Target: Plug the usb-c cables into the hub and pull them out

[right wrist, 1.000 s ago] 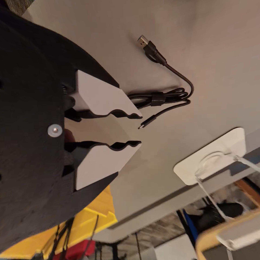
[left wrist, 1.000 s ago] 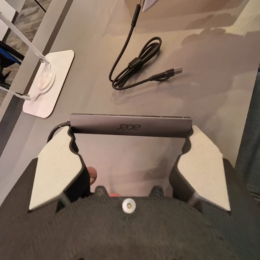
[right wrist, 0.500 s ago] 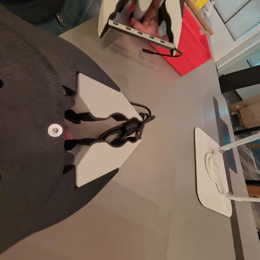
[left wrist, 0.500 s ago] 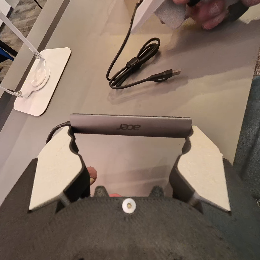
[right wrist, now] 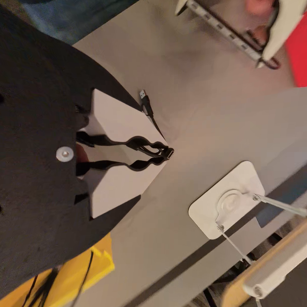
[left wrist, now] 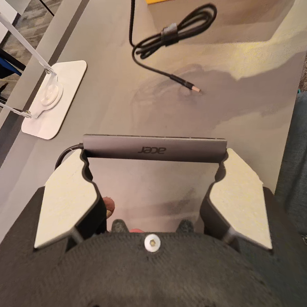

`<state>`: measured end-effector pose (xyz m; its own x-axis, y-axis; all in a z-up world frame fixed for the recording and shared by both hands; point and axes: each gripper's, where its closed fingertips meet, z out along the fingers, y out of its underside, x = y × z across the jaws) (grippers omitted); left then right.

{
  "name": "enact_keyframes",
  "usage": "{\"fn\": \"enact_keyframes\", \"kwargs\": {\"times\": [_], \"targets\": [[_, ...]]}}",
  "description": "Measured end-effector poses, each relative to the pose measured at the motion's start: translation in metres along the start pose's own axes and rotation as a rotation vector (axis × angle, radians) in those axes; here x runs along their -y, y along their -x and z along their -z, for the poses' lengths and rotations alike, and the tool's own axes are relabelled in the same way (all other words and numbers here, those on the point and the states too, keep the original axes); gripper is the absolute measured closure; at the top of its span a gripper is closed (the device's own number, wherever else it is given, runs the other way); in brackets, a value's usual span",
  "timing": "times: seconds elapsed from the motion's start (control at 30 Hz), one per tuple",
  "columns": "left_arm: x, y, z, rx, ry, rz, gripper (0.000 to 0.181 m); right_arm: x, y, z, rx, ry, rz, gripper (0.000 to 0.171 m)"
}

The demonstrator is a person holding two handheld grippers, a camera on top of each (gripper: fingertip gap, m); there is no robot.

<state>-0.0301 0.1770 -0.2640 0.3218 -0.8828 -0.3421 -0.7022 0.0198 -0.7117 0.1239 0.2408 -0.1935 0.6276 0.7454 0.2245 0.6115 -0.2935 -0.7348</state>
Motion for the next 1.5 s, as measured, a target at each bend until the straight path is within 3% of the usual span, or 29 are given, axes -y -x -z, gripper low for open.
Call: {"fn": "enact_keyframes", "kwargs": {"times": [0.17, 0.33, 0.53, 0.67, 1.03, 1.2, 1.23, 1.3, 1.4, 1.5], "targets": [[0.001, 0.000, 0.003, 0.005, -0.001, -0.008, 0.038, 0.008, 0.002, -0.004, 0.111, 0.320, 0.368, 0.164], [-0.001, 0.000, 0.010, 0.011, 0.003, -0.006, 0.038, 0.011, 0.029, -0.045, 0.180, 0.535, 0.692, 0.164], [-0.013, -0.003, 0.018, 0.012, 0.025, 0.001, 0.038, -0.008, 0.074, -0.104, 0.328, 0.578, 0.850, 0.165], [-0.019, -0.005, 0.018, 0.003, 0.033, 0.009, 0.038, -0.018, 0.100, -0.134, 0.389, 0.512, 0.924, 0.168], [-0.032, -0.004, 0.013, 0.001, 0.053, 0.018, 0.038, -0.007, 0.109, -0.148, 0.410, 0.214, 0.768, 0.156], [-0.034, -0.005, 0.010, 0.003, 0.060, 0.014, 0.038, -0.003, 0.119, -0.148, 0.568, 0.169, 0.519, 0.148], [-0.034, -0.005, 0.010, 0.003, 0.060, 0.014, 0.038, -0.003, 0.121, -0.149, 0.600, 0.168, 0.480, 0.148], [-0.033, -0.004, 0.010, 0.004, 0.060, 0.013, 0.038, -0.003, 0.123, -0.152, 0.625, 0.152, 0.438, 0.166], [-0.034, -0.003, 0.010, 0.008, 0.062, 0.015, 0.038, -0.001, 0.122, -0.155, 0.616, 0.136, 0.422, 0.167], [-0.036, -0.003, 0.009, 0.007, 0.062, 0.021, 0.038, 0.000, 0.116, -0.157, 0.514, 0.102, 0.542, 0.168]]}}
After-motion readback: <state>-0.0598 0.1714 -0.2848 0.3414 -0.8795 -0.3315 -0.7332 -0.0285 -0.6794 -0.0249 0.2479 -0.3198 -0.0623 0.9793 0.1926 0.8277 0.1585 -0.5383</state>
